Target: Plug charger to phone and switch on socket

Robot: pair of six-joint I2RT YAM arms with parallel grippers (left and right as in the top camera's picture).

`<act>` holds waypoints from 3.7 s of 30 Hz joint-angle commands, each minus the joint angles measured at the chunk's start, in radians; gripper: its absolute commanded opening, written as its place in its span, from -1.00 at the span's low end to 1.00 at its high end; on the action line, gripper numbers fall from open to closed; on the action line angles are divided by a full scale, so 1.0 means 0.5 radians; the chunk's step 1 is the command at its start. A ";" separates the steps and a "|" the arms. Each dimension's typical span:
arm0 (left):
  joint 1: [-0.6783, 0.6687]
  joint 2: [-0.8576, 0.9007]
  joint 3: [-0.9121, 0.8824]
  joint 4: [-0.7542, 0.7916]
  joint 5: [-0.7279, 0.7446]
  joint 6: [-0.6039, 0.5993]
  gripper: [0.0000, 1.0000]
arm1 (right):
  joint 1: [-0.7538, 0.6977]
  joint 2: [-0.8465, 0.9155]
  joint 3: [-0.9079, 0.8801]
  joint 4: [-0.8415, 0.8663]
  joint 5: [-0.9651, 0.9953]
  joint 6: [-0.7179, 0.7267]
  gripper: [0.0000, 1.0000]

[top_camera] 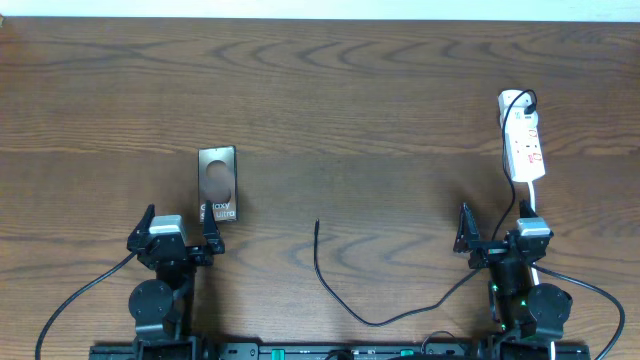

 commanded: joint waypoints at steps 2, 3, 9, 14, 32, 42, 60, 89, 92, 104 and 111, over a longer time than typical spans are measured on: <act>-0.008 -0.014 -0.033 -0.071 0.006 -0.009 0.87 | 0.011 -0.011 -0.003 -0.012 0.023 -0.024 0.99; -0.008 -0.014 -0.033 -0.071 0.006 -0.009 0.87 | 0.011 -0.011 -0.003 -0.012 0.023 -0.024 0.99; -0.008 -0.014 -0.033 -0.071 0.006 -0.010 0.87 | 0.011 -0.011 -0.003 -0.012 0.023 -0.024 0.99; -0.008 -0.014 -0.033 -0.071 0.006 -0.009 0.87 | 0.011 -0.011 -0.003 -0.013 0.023 -0.024 0.98; -0.008 -0.014 -0.033 -0.071 0.006 -0.009 0.88 | 0.011 -0.011 -0.003 -0.013 0.023 -0.024 0.99; -0.008 -0.014 -0.033 -0.071 0.010 -0.009 0.87 | 0.011 -0.011 -0.003 -0.012 0.023 -0.024 0.99; -0.008 0.245 0.306 -0.161 -0.025 -0.018 0.87 | 0.011 -0.011 -0.003 -0.012 0.023 -0.024 0.98; -0.008 3.053 2.747 -2.016 0.336 -0.054 -0.46 | 0.011 -0.011 -0.003 -0.012 0.023 -0.024 0.98; -0.008 3.098 2.747 -2.006 0.337 -0.055 -0.49 | 0.011 -0.011 -0.003 -0.012 0.023 -0.024 0.99; -0.026 3.112 2.742 -2.011 0.357 -0.066 0.99 | 0.011 -0.011 -0.003 -0.012 0.023 -0.024 0.99; -0.107 3.220 2.741 -2.016 0.178 -0.163 1.00 | 0.011 -0.011 -0.003 -0.013 0.023 -0.024 0.99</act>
